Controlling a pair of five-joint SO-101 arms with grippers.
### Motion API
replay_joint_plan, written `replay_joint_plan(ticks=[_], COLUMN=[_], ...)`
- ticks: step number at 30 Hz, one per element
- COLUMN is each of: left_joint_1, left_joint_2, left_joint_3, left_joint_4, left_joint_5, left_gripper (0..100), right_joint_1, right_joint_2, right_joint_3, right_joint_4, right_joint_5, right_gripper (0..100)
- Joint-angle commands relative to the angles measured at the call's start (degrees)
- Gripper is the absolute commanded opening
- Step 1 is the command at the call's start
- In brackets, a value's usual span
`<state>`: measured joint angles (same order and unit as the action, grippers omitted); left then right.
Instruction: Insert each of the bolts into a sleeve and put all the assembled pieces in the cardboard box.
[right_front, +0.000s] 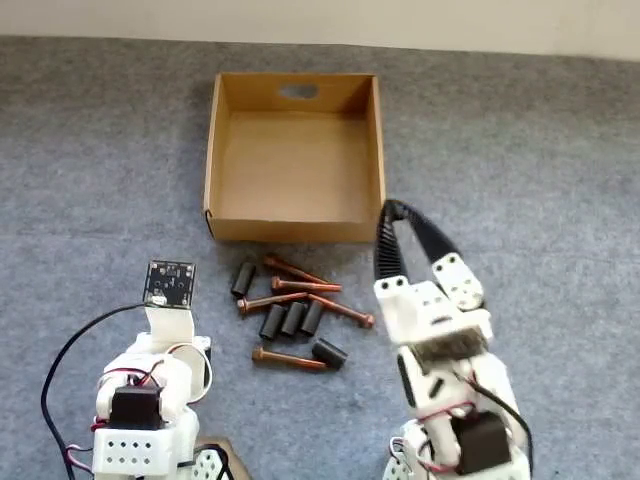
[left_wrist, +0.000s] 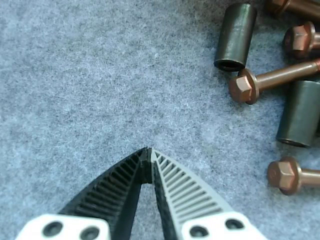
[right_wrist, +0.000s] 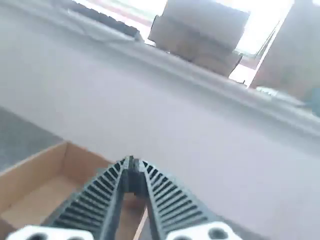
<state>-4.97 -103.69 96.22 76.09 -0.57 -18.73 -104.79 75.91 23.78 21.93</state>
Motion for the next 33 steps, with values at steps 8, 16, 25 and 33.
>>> replay_joint_plan(ticks=[8,16,25,33], left_joint_1=[-0.48,-0.48,-0.48,-0.48], left_joint_2=[-0.4,-0.4,-0.4,-0.4], left_joint_3=[1.01,1.01,1.01,1.01], left_joint_4=[0.26,0.26,0.26,0.26], left_joint_5=[-0.35,-0.35,-0.35,-0.35], left_gripper=[1,1,1,1], right_joint_1=[0.4,0.22,-11.91,-16.31], right_joint_2=[14.81,34.33,47.69,57.54], right_joint_3=[-30.81,-32.04,-12.53,-6.9], right_joint_4=[15.78,35.47,32.31,24.4], right_joint_5=[0.7,0.7,0.79,1.05], right_gripper=[0.6,0.6,12.9,20.3])
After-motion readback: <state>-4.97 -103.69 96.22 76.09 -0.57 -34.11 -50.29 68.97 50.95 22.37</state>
